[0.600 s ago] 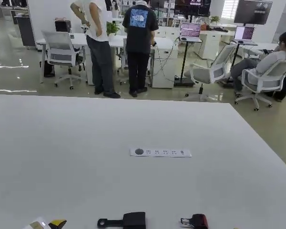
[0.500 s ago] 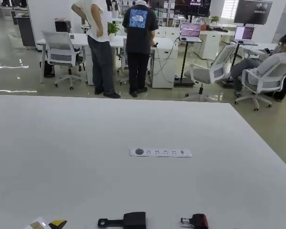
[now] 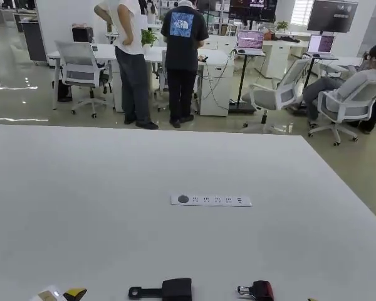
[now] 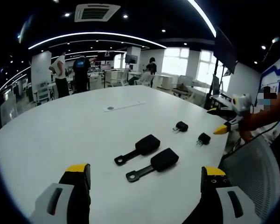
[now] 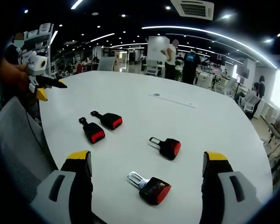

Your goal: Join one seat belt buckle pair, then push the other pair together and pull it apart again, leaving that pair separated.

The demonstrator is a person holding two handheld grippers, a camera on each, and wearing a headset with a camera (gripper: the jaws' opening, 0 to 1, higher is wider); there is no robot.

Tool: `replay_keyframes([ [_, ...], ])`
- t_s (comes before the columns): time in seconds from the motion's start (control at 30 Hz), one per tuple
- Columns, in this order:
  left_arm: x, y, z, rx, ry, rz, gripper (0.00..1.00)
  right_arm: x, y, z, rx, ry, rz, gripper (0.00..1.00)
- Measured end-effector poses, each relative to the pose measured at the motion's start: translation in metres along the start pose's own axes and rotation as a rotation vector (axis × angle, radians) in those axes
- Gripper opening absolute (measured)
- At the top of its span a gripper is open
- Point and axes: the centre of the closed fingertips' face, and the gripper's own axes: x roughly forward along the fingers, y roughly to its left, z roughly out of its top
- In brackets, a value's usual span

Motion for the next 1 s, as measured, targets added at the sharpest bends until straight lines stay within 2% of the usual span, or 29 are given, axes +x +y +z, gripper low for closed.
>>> replay_keyframes([
  [1.0, -0.0023, 0.0007, 0.0004, -0.001, -0.002, 0.009, 1.0, -0.0046, 0.0052, 0.0036, -0.004, 0.004, 0.01, 0.99],
])
